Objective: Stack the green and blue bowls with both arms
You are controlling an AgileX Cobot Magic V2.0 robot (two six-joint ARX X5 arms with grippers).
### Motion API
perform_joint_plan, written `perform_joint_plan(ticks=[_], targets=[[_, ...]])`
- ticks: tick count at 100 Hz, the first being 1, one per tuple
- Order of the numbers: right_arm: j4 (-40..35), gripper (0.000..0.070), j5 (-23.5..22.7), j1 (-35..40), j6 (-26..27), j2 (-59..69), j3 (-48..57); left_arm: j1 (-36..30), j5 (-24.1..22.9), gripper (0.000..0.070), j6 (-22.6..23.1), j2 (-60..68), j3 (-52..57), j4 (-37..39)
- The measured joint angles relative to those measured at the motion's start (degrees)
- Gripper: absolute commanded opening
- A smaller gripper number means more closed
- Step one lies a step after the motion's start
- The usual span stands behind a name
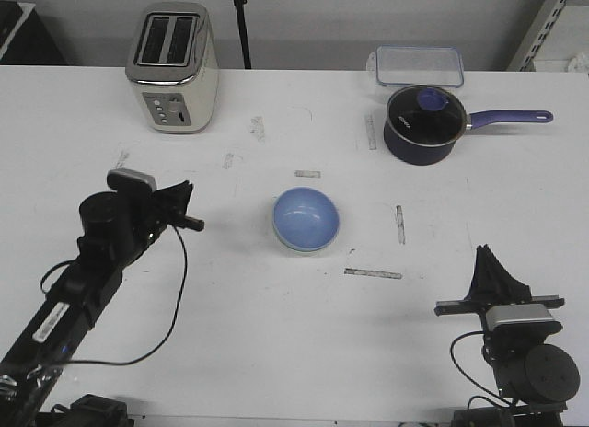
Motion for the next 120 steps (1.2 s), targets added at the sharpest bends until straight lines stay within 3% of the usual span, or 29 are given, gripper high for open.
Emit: perform_joint_plan(ticks=[27, 55, 71, 81, 120], targets=[[0.00, 0.0015, 0.00, 0.00, 0.00, 0.00, 0.00, 4.81, -4.68, 0.0001, 7.98, -17.59, -13.42, 1.31], [0.00, 0.0015, 0.00, 0.00, 0.00, 0.00, 0.00, 10.23, -5.18, 0.0001, 8.39, -35.15, -21.27, -0.79], [0.00, 0.0015, 0.00, 0.00, 0.00, 0.00, 0.00, 12.24, -9.62, 0.0001, 8.39, -42.95, -21.99, -7.67], [0.00, 0.0015, 0.00, 0.00, 0.00, 0.00, 0.00, 12.87, -11.80, 0.0001, 8.39, -45.83, -21.99, -10.75], [0.00, 0.0015, -0.02, 0.00, 0.00, 0.00, 0.00, 12.90, -11.76, 0.0002, 8.39, -52.13, -22.01, -10.71]])
